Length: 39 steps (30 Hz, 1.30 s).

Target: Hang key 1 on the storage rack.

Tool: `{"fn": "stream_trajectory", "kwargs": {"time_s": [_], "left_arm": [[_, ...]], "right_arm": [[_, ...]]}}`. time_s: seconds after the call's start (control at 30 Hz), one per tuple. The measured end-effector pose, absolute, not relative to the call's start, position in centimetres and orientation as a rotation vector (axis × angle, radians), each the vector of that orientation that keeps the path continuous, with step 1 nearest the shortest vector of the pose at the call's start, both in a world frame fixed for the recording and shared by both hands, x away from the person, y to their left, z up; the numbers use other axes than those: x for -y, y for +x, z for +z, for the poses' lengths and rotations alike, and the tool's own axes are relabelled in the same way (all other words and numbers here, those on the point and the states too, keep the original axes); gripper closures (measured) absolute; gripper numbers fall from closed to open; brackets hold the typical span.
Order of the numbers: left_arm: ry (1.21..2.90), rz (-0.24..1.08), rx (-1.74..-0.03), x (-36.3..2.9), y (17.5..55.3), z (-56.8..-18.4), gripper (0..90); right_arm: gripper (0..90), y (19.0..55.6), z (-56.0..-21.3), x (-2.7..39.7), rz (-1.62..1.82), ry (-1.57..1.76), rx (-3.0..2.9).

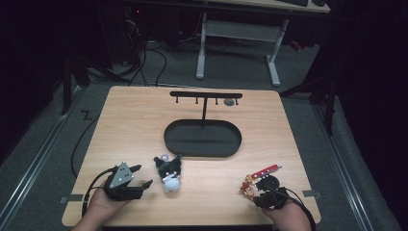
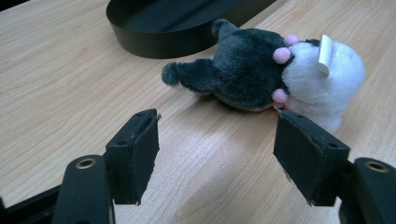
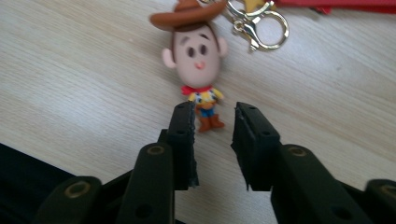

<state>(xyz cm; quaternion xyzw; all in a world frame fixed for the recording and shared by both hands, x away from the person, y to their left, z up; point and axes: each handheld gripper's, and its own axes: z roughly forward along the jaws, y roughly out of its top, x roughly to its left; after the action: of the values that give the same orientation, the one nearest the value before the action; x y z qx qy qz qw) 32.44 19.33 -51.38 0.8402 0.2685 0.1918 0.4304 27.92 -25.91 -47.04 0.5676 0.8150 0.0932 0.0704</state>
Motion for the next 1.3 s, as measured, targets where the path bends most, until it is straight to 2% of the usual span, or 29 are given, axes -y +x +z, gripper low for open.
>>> {"fn": "stream_trajectory", "kwargs": {"time_s": [0.07, 0.33, 0.6, 0.7, 0.8, 0.97, 1.3], "left_arm": [[2.095, 0.477, -0.669, -19.4, 32.5, -51.4, 31.1], [2.095, 0.474, -0.668, -19.5, 32.5, -51.3, 31.1], [2.099, 0.471, -0.666, -19.3, 32.6, -51.4, 31.1], [2.102, 0.470, -0.665, -19.3, 32.6, -51.4, 31.1], [2.099, 0.470, -0.669, -19.4, 32.5, -51.4, 31.0], [2.094, 0.468, -0.673, -19.4, 32.6, -51.4, 31.1], [2.103, 0.470, -0.676, -19.5, 32.6, -51.5, 31.0]], "right_arm": [[57.6, 28.4, -46.9, 25.3, 0.260, 1.685, -2.481], [44.1, 30.2, -47.4, 24.0, 0.228, 1.639, -2.534], [44.9, 31.7, -48.4, 23.3, 0.179, 1.587, -2.564], [47.7, 32.1, -48.8, 23.3, 0.169, 1.596, -2.571], [54.2, 32.2, -49.0, 23.3, 0.183, 1.615, -2.564], [54.9, 32.2, -48.9, 23.1, 0.156, 1.571, -2.578], [55.1, 32.0, -46.6, 23.8, 0.163, 1.559, -2.576]]}}
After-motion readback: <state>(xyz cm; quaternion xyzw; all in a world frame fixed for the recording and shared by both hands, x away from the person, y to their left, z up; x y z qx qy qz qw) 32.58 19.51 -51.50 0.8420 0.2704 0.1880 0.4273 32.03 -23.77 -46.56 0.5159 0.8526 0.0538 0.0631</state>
